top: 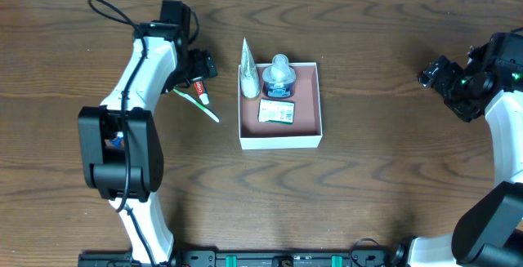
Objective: Pack container
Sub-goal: 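Reach the left gripper to the Colgate toothpaste tube and grasp it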
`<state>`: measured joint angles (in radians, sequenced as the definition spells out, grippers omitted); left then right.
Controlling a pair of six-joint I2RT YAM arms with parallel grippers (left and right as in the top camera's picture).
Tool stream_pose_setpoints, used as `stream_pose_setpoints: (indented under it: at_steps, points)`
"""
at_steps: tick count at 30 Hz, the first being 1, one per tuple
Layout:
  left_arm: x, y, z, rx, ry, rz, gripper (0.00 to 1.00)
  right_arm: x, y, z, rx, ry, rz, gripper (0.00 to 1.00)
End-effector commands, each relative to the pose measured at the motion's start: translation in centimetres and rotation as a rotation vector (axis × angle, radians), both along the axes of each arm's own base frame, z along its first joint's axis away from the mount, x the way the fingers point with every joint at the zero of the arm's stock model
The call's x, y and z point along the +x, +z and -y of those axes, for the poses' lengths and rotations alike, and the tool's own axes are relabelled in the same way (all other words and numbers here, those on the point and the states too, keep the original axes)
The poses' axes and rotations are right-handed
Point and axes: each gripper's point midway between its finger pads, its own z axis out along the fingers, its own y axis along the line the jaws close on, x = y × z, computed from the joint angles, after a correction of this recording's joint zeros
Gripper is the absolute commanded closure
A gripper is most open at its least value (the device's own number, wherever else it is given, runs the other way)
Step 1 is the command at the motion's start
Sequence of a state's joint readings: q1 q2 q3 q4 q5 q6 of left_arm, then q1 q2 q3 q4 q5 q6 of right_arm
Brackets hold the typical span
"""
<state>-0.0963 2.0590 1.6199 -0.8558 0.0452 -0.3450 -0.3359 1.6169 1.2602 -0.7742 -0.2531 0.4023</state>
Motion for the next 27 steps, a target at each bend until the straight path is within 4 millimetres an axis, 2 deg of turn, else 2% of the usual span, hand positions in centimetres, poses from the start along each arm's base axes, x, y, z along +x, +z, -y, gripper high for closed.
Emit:
stream_pose_setpoints:
  at_steps: [1,7,16,18,21,27]
  points:
    - [0.3,-0.9,0.5,0.011,-0.034,-0.018,0.02,-0.1,-0.2,0.3,0.004,-0.015,-0.007,0.01]
    - [0.1,-3.0,0.5,0.015,-0.036,-0.060,0.02,-0.1,-0.2,0.3,0.004,-0.015,-0.007,0.01]
    - [1.3,-4.0,0.5,0.020,-0.034,-0.025,0.00,-0.1,-0.2,0.3,0.004,-0.015,-0.007,0.01]
    - [1.5,-3.9,0.5,0.019,-0.034,-0.019,0.06,-0.1,-0.2,0.2,0.004,-0.015,-0.008,0.01]
    - [1.5,-3.9,0.5,0.019,-0.034,-0.019,0.19,-0.1,-0.2,0.3,0.004,-0.015,-0.007,0.01]
    - [1.6,-4.0,0.6,0.019,-0.034,-0.015,0.30,-0.1,-0.2,0.3,0.004,-0.015,-0.007,0.01]
